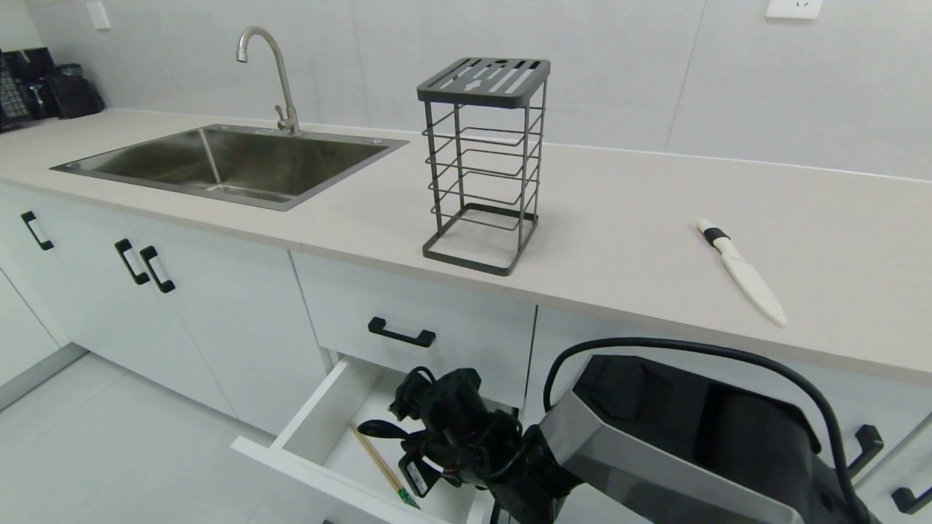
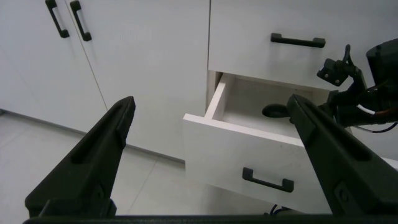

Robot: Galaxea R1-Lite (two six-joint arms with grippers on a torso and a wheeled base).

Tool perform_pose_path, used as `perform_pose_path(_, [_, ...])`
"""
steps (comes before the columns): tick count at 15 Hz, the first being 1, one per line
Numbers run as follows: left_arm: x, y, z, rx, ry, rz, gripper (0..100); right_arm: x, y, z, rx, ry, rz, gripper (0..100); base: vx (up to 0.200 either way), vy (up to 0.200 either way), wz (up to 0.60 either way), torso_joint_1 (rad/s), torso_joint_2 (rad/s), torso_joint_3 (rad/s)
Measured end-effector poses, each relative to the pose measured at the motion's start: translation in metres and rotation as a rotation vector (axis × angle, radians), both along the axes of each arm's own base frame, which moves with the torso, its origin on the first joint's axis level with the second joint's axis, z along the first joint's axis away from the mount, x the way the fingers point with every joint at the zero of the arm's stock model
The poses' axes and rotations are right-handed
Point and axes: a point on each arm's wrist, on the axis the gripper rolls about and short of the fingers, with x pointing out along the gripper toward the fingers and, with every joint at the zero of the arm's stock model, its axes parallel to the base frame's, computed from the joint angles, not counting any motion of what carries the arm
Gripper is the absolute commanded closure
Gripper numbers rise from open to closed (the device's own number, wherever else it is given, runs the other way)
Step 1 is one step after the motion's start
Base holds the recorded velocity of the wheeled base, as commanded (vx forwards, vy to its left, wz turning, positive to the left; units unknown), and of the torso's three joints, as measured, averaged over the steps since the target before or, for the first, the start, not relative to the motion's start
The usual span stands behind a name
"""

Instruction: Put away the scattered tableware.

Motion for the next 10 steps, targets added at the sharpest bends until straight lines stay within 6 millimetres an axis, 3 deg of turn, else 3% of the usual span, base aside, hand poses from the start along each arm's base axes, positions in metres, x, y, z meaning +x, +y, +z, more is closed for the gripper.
perform_pose_path(10, [0.0000,0.0000,0.0001,0.000,-0.001,0.000,0,0.0082,0.0081,0.0041,0.012,-0.031,-0.001,100,0.000,0.000,0.00,-0.013,0.02,0.010])
